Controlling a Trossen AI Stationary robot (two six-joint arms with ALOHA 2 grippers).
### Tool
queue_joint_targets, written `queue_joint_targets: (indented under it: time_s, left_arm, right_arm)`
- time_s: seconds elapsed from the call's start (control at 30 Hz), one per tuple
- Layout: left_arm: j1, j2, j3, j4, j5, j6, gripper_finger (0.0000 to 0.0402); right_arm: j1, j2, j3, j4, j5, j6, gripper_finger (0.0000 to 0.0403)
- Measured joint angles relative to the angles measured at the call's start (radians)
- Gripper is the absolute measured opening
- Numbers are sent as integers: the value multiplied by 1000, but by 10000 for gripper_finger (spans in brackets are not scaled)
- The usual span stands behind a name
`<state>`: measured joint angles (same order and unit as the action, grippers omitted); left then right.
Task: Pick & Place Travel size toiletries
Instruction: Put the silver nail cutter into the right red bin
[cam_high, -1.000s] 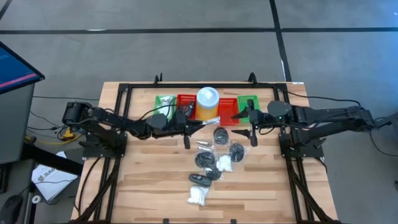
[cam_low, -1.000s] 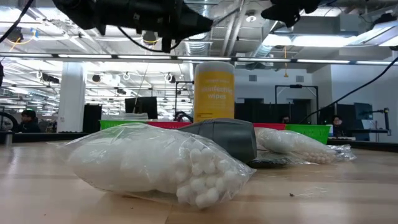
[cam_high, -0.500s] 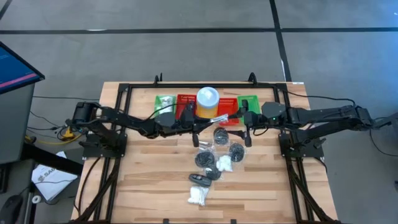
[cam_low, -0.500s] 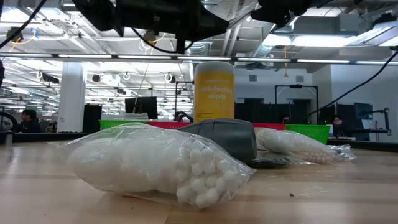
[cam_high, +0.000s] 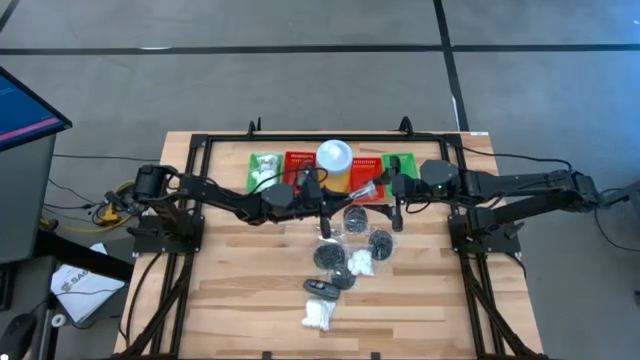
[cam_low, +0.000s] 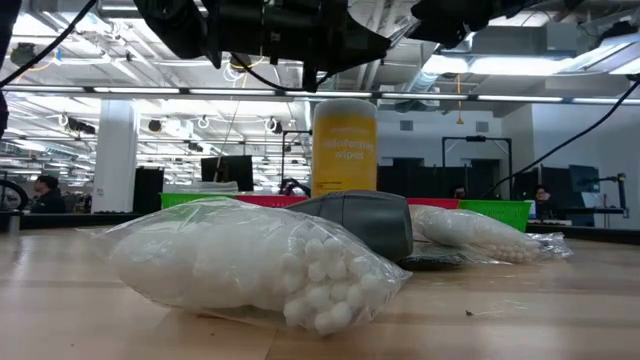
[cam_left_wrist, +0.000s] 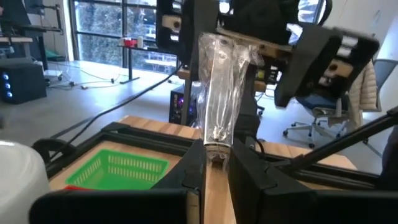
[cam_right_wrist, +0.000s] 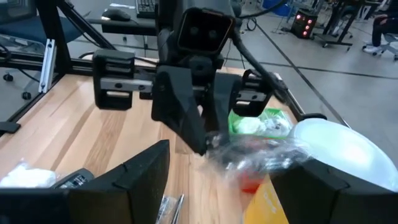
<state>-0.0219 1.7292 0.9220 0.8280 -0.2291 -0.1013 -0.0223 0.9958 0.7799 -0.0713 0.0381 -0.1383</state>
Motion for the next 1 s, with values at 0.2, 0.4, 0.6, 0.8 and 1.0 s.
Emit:
queue_joint_targets:
  time_s: [0.2,0.4,0.6,0.8,1.0]
  left_arm:
    - [-5,1,0,3,2,0,32]
    - [-12,1,0,4,23,0,31]
    - [-12,1,-1,9,23,0,33]
    - [-11,1,-2,10,21,10,35]
    - [-11,1,-2,10,19,6,36]
  right_arm:
    - [0,0,0,6,0,0,256]
    - [0,0,0,7,0,-1,248]
    - [0,0,0,-12,0,-1,172]
    - [2,0,0,-25,-15,-16,67]
    - [2,0,0,-24,-17,-23,68]
